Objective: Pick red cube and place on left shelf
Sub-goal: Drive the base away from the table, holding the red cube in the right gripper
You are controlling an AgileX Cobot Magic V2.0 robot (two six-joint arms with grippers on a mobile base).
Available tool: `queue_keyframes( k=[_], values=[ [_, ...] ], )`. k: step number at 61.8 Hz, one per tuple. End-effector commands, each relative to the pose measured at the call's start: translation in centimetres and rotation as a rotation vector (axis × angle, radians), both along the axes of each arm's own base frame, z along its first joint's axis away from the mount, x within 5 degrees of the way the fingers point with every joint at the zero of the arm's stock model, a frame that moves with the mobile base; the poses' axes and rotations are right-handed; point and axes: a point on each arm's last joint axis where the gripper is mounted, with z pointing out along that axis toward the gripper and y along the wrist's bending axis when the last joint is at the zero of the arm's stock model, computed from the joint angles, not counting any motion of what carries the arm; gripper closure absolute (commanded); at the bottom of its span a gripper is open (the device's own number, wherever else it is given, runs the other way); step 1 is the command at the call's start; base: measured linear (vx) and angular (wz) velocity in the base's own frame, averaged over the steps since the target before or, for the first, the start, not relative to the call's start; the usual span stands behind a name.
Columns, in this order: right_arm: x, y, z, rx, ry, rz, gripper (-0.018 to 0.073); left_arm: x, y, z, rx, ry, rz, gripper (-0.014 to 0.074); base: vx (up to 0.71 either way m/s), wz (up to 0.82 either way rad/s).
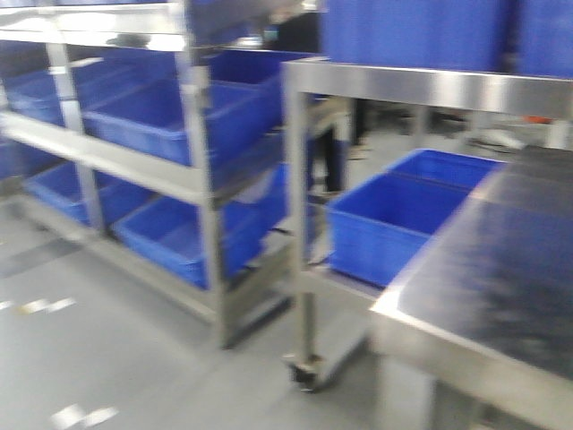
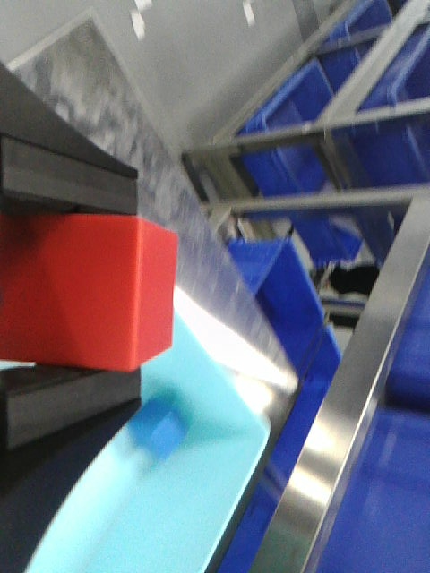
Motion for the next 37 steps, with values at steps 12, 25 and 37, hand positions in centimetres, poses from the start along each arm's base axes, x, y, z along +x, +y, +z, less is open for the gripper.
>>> queue_keyframes(
  k=[12, 25, 37],
  values=[
    [0.13, -0.01, 1.57, -0.014, -0.105, -0.001, 0.0468, -0.03, 0.08, 0.09, -0.013, -0.079, 0.008, 0.0495, -0.10, 0.85],
    [0.13, -0.01, 1.57, -0.014, -0.105, -0.001, 0.0468, -0.03, 0.08, 0.09, -0.013, -0.079, 0.008, 0.0495, -0.07, 0.91],
    [0.13, -0.01, 1.57, -0.014, -0.105, -0.001, 0.0468, -0.03, 0.08, 0.09, -0.013, -0.079, 0.008, 0.0495, 0.02, 0.90]
  ],
)
